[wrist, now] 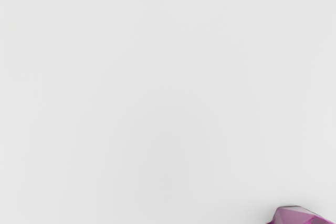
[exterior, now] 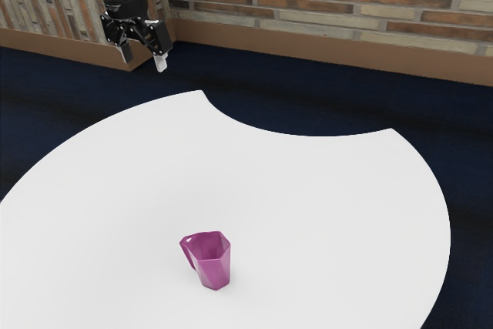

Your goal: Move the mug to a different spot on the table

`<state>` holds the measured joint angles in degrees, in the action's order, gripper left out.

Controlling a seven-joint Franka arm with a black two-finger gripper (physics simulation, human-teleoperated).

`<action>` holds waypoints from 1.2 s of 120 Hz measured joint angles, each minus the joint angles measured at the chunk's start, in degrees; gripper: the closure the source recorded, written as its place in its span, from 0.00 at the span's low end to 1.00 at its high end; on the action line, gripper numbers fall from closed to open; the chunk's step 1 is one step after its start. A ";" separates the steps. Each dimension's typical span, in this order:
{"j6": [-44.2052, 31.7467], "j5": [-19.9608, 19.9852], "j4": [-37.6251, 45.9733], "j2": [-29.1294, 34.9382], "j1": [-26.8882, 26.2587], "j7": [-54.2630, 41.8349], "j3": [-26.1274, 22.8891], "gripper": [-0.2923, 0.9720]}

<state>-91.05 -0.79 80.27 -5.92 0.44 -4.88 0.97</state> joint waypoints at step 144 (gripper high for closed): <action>-14.57 8.35 27.19 0.40 2.80 26.44 9.51 0.23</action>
<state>-105.61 7.56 107.46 -5.52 3.24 21.56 10.48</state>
